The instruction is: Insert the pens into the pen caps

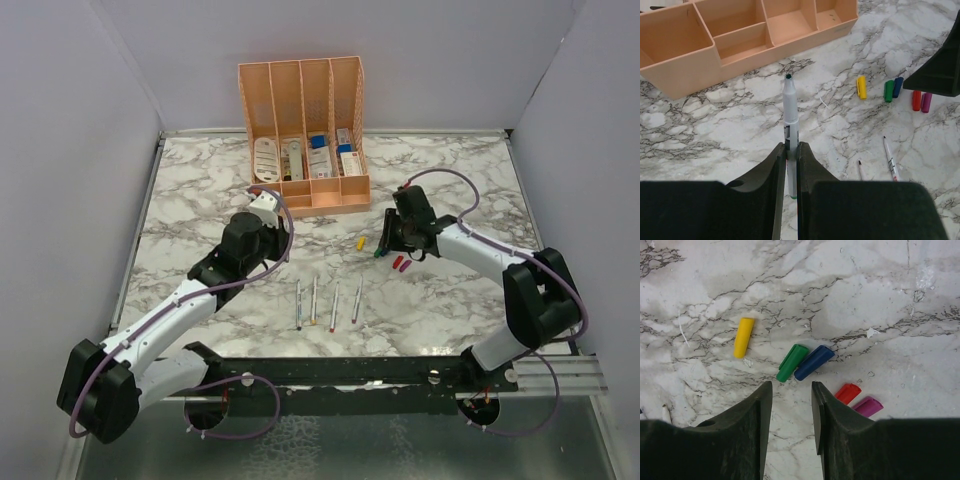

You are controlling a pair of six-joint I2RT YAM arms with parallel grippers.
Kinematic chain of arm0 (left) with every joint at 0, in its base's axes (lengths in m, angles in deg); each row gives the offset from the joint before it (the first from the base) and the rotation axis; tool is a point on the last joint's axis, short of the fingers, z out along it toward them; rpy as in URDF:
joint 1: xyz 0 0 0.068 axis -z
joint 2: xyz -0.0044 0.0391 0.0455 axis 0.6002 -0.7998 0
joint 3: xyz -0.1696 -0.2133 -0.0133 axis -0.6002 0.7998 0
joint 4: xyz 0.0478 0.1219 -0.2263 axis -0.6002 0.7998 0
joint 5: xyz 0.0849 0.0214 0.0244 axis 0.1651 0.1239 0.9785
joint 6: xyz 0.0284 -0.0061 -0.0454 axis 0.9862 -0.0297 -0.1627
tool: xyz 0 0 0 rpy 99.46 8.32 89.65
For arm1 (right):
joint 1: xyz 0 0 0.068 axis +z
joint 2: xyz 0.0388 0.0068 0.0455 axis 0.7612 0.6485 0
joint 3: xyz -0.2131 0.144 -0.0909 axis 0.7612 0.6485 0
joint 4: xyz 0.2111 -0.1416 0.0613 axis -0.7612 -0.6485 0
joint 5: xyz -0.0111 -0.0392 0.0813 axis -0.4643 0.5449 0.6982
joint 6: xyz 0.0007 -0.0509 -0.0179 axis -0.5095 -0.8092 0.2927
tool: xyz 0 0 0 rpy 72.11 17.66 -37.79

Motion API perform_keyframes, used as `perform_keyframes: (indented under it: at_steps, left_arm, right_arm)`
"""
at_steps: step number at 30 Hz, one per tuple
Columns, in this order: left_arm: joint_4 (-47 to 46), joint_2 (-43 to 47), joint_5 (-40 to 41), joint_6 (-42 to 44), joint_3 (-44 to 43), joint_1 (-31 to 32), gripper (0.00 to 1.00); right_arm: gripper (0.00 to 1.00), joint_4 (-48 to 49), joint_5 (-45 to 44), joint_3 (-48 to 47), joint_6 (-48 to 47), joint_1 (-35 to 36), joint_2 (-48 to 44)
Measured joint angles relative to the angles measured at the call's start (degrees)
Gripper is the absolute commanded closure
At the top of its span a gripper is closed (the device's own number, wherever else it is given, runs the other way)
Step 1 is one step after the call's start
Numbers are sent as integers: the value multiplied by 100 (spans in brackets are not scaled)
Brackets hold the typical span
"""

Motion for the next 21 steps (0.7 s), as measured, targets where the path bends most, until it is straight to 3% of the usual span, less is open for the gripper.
perform_keyframes:
  at_steps: [21]
  left_arm:
    - [-157,11,-138,186,114,4,100]
  right_arm:
    - [55,90,-81,-632,260,50,914]
